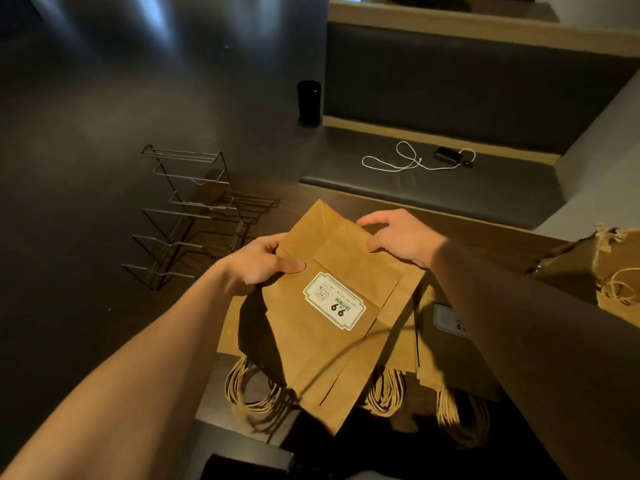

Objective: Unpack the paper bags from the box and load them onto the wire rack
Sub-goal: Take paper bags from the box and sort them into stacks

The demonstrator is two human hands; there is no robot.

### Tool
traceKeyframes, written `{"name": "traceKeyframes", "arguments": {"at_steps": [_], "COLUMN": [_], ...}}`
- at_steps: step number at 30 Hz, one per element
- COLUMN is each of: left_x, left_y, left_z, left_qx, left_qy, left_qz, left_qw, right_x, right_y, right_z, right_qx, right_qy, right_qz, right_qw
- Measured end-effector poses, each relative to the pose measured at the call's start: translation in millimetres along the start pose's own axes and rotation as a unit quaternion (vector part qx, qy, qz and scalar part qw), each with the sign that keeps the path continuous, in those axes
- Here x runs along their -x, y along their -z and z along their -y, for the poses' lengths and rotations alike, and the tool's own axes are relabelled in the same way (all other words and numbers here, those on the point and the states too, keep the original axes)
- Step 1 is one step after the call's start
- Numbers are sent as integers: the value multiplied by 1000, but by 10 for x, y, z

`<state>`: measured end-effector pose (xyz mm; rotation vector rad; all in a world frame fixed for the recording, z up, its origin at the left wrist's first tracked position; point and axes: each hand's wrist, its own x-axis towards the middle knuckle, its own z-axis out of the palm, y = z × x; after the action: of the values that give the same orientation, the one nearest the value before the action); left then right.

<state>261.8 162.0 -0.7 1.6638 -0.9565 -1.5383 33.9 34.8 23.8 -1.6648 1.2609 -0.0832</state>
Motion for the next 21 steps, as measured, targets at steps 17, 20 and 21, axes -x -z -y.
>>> {"name": "traceKeyframes", "arguments": {"at_steps": [17,20,21], "left_x": [-166,-217,-238], "left_y": [109,191,235], "left_z": [1026,1093,1115], "left_qx": [-86,-150,-166], "left_qy": [106,101,93], "left_qz": [-325,-320,-314], "left_qw": [936,930,930], "right_x": [-122,-241,-287], "right_y": [-1374,-1611,-1676], "right_z": [-338,-351,-368], "right_qx": [-220,-180,-187], "right_qy": [-204,-224,-238], "right_qz": [-83,-107,-119], "right_qw": [950,952,946]}}
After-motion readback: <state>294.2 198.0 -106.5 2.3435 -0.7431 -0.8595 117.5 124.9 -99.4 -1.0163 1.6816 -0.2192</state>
